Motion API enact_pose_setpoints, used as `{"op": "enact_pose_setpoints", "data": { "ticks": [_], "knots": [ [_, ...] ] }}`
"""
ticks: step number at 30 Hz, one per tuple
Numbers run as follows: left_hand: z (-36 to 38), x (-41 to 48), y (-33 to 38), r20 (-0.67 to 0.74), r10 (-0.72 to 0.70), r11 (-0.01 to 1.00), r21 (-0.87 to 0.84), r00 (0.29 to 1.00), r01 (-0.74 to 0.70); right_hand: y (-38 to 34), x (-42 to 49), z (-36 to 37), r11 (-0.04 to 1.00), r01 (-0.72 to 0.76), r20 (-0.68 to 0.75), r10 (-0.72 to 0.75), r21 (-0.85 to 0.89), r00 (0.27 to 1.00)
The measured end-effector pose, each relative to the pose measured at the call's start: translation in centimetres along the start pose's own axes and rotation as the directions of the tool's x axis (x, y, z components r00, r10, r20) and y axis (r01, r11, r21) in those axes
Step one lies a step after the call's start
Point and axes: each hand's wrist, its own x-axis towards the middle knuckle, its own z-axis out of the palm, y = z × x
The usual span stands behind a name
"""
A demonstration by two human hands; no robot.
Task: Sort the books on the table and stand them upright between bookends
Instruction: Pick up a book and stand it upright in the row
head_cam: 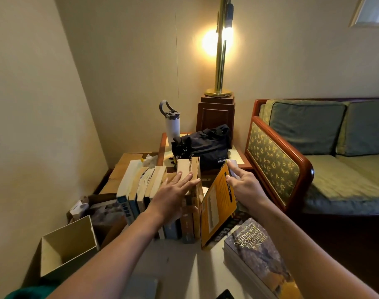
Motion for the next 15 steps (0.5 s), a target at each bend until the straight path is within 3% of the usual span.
{"op": "enact_pose_setpoints", "data": {
  "ticks": [11,15],
  "knots": [
    [0.3,-0.3,-0.5,-0.151,0.081,0.996,0.055,0.985,-0.074,-0.4,4.8,4.7,0.997,-0.033,0.051,0.037,-0.077,0.998],
    [0.5,-0.4,-0.4,-0.267,0.123,0.992,0.067,0.956,-0.109,-1.3,5.7,5.8,0.993,0.004,0.095,0.007,-0.118,0.995]
  ]
}}
